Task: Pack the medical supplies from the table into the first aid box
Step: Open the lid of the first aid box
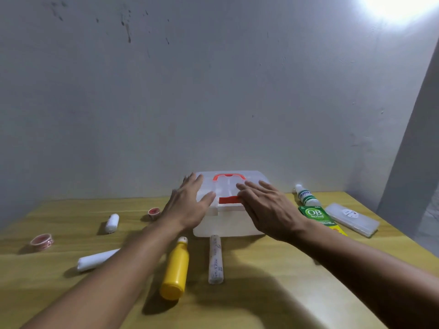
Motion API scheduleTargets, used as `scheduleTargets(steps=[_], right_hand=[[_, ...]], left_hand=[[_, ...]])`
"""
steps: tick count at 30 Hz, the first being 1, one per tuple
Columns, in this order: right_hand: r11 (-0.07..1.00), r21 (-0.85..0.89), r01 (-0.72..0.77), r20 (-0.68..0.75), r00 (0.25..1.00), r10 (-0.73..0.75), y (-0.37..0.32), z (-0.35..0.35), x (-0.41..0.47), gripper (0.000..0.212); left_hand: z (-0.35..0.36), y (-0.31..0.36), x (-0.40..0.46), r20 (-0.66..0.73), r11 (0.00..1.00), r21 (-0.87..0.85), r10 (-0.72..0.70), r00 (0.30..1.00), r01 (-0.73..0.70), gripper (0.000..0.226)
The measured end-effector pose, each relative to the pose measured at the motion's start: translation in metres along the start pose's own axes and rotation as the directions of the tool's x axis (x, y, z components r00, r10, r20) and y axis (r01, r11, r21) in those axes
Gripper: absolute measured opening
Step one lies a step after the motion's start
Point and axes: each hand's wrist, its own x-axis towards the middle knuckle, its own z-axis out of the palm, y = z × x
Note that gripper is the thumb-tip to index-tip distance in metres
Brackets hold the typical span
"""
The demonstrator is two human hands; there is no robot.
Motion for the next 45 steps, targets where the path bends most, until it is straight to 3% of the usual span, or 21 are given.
scheduleTargets(steps=[2, 5, 8, 13, 16, 18, 22, 27, 30, 37, 42, 45], right_hand=[[0.995, 0.061, -0.08, 0.02, 0.997, 0.079, -0.001, -0.003, 0.001, 0.025], [0.984, 0.103, -0.146, 0.006, 0.989, 0.146, -0.004, -0.01, 0.004, 0.027], [0.969, 0.161, -0.186, -0.013, 0.982, 0.19, -0.003, -0.015, 0.009, 0.023], [0.952, 0.225, -0.21, -0.094, 0.967, 0.235, 0.008, -0.026, 0.025, 0.022], [0.96, 0.197, -0.2, -0.151, 0.961, 0.232, 0.017, -0.036, 0.042, 0.02], [0.964, 0.172, -0.202, -0.196, 0.952, 0.234, 0.026, -0.039, 0.054, 0.02], [0.968, 0.155, -0.199, -0.245, 0.941, 0.233, 0.037, -0.032, 0.069, 0.022], [0.982, 0.059, -0.179, -0.226, 0.956, 0.188, 0.047, -0.018, 0.08, 0.027], [0.967, -0.032, -0.253, -0.138, 0.959, 0.247, 0.05, -0.011, 0.086, 0.034], [0.891, -0.083, -0.447, 0.179, 0.873, 0.455, 0.064, 0.002, 0.1, 0.074], [0.859, -0.06, -0.509, 0.296, 0.813, 0.502, 0.075, 0.002, 0.096, 0.082], [0.836, -0.005, -0.549, 0.299, 0.797, 0.525, 0.076, -0.009, 0.08, 0.075]], left_hand=[[0.006, -0.004, -0.009, -0.022, 0.981, -0.182, -0.078, 0.997, 0.073, 0.072], [0.012, -0.003, -0.018, 0.06, 0.845, -0.498, -0.191, 0.98, 0.195, 0.087], [0.014, -0.001, -0.02, 0.119, 0.785, -0.564, -0.229, 0.966, 0.255, 0.09], [0.018, -0.001, -0.023, 0.124, 0.868, -0.428, -0.22, 0.968, 0.252, 0.079], [0.02, -0.001, -0.017, 0.032, 0.995, -0.012, -0.101, 0.994, 0.102, 0.075], [0.021, 0.0, -0.012, 0.057, 0.983, 0.185, -0.019, 0.998, 0.008, 0.076], [0.031, 0.001, -0.009, 0.16, 0.928, 0.373, -0.049, 0.986, -0.014, 0.076], [0.031, -0.002, -0.01, 0.195, 0.917, 0.398, -0.052, 0.979, -0.03, 0.081], [0.03, -0.001, -0.009, 0.196, 0.926, 0.378, -0.06, 0.979, -0.019, 0.077], [0.034, -0.002, -0.005, 0.147, 0.944, 0.328, -0.038, 0.988, -0.013, 0.068], [0.034, -0.005, -0.003, 0.164, 0.947, 0.321, -0.027, 0.986, -0.027, 0.068], [0.032, -0.004, -0.002, 0.181, 0.948, 0.318, -0.03, 0.983, -0.03, 0.067]])
